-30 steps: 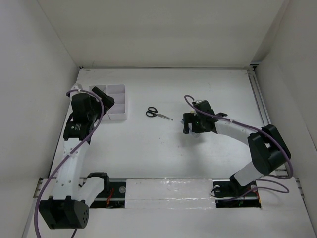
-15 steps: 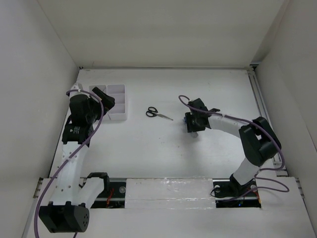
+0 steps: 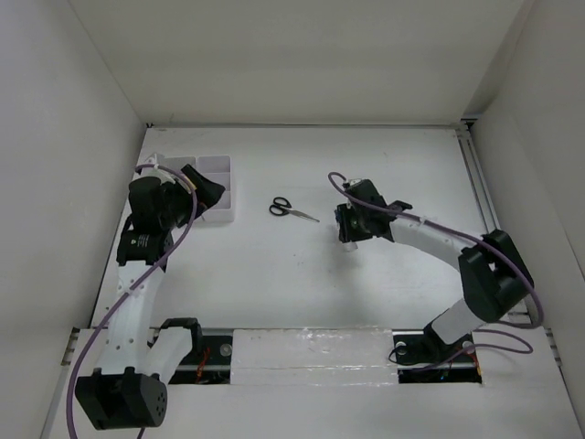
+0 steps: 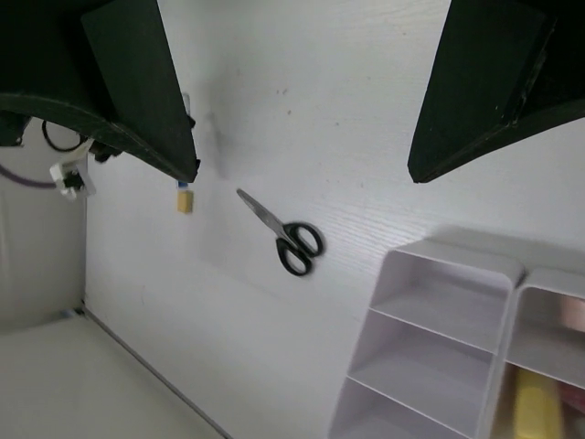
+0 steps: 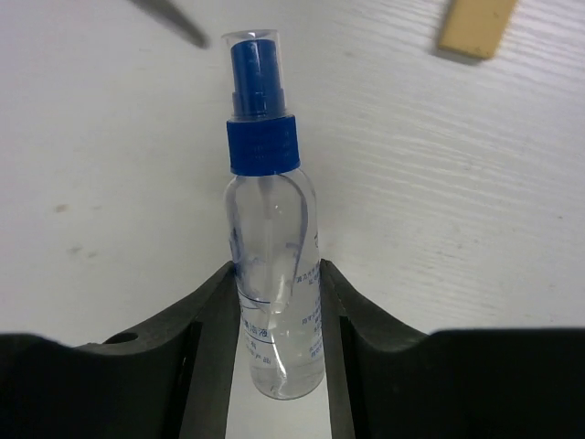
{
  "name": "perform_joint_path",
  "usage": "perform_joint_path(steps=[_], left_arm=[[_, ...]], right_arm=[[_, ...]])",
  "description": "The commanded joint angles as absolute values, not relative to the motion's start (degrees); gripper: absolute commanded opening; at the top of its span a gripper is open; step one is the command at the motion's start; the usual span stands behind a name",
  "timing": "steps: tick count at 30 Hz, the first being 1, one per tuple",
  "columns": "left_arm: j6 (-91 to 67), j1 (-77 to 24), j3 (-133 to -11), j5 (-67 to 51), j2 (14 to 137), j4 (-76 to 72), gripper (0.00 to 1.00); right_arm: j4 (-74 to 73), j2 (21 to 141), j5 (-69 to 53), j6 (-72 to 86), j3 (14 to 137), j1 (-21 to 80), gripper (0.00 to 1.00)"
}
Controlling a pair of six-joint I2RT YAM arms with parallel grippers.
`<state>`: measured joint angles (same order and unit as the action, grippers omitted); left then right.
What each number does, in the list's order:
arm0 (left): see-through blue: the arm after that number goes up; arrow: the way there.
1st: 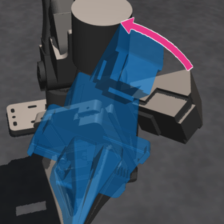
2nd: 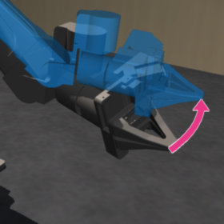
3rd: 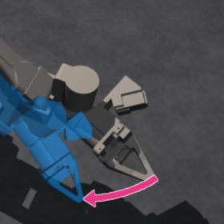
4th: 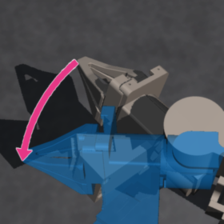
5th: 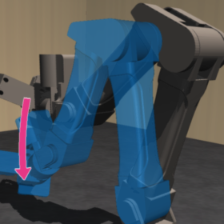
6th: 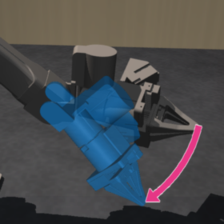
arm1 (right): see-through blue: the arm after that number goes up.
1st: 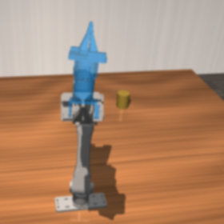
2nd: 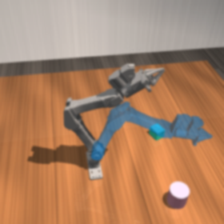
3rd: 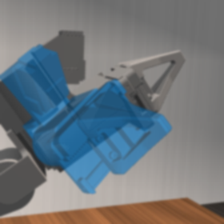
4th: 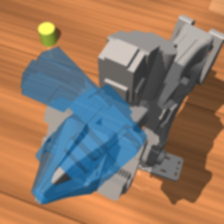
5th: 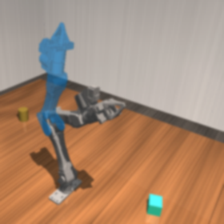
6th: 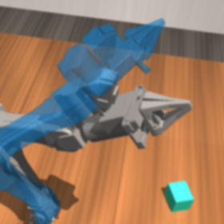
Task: Sort the stationery into containers
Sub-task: Pick up the stationery from the center of the board, then place the stationery in the storage box.
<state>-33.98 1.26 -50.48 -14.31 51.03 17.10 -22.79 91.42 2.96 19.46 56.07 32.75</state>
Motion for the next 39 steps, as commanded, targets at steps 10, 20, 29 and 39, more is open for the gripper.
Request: perform_joint_path(steps=[10, 20, 29, 39], left_arm=[[-31.2, 1.49, -45.97, -42.54, 50.71, 2.46, 0.99], [-33.49, 1.49, -43.43, -50.96, 51.86, -4.56, 0.99], [-35.51, 1.49, -42.8, -55.03, 51.24, -7.21, 0.92], [-37.79, 1.49, -41.48, -51.58, 50.71, -9.84, 0.95]], right_arm=[[7.34, 78.05, -21.87, 29.07, 57.3, 44.64, 0.0], [22.49, 83.22, -29.96, 37.07, 61.44, 50.98, 0.0], [27.86, 86.83, -32.17, 40.17, 63.11, 50.98, 0.0], [28.12, 89.56, -29.27, 40.78, 64.42, 50.98, 0.0]])
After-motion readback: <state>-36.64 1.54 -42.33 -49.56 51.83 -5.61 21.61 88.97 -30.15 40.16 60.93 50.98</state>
